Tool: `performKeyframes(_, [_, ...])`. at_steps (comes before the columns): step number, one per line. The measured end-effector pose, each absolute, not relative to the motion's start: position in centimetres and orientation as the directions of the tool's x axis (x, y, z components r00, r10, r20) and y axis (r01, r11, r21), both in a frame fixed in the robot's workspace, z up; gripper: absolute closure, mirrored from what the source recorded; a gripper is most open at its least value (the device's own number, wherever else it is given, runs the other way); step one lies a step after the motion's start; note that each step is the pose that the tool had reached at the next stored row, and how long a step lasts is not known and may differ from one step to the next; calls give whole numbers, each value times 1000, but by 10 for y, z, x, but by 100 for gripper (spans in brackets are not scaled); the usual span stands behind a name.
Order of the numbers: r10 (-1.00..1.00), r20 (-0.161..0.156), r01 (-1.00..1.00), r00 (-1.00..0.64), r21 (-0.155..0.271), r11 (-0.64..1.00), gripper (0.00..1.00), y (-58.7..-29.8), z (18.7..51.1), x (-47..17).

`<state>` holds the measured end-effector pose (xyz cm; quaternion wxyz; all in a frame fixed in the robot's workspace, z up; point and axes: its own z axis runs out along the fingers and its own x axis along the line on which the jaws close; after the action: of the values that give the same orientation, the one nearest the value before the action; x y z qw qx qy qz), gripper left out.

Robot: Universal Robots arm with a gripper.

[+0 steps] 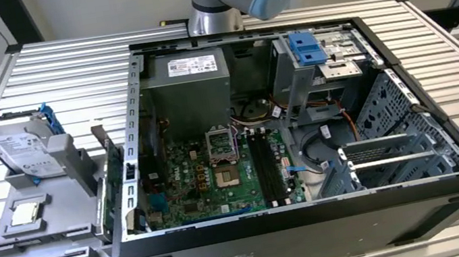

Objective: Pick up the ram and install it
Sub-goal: 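Reach for the ram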

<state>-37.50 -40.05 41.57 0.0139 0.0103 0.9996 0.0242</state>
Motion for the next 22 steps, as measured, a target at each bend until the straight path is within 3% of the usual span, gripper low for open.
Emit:
performKeyframes(10, [21, -27, 20, -999, 49, 999, 100, -413, 416, -375])
performKeyframes(22, [21, -22, 20, -1000, 49, 999, 100, -459, 414, -375])
